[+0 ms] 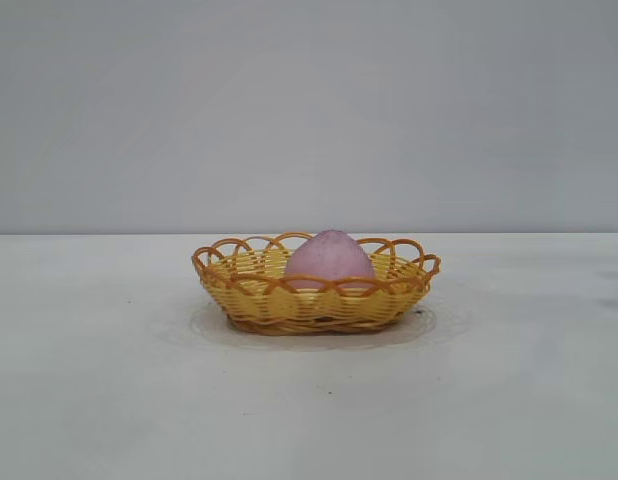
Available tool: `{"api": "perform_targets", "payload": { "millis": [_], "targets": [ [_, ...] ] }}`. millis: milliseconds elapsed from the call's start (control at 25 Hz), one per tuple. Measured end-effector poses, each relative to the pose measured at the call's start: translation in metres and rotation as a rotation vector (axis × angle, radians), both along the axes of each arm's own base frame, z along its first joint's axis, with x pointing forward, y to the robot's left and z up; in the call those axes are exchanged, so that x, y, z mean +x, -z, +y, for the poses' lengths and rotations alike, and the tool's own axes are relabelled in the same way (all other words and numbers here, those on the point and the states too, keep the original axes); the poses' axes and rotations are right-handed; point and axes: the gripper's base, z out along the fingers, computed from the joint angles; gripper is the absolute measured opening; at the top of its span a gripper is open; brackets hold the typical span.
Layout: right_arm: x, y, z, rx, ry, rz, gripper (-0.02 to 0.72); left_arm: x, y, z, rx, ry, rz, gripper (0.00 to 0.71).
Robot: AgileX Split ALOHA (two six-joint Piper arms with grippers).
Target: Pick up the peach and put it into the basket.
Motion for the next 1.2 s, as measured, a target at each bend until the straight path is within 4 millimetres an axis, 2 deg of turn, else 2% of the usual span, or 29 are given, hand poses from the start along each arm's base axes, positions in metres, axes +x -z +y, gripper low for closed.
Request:
{"api": "perform_targets", "payload": {
  "millis": [320,600,800,880,1200],
  "targets": [
    [-0.104,-0.027,0.008,0.004,-0.006,-0.084,0.424,0.000,0.000,0.000,0.000,0.000,0.000,0.461],
    [-0.197,-0.033,0.012,-0.001,-0.005,-0.235,0.424,0.000,0.000,0.000,0.000,0.000,0.000,0.461],
    [-0.260,-0.025,0.015,-0.003,-0.001,-0.359,0.424,0.000,0.000,0.000,0.000,0.000,0.000,0.461],
    [-0.279,-0.019,0.016,-0.003,0.008,-0.403,0.424,0.000,0.000,0.000,0.000,0.000,0.000,0.461],
    [-0.340,0.002,0.010,-0.105,0.028,-0.643,0.424,0.000,0.000,0.000,0.000,0.000,0.000,0.461]
  ]
}}
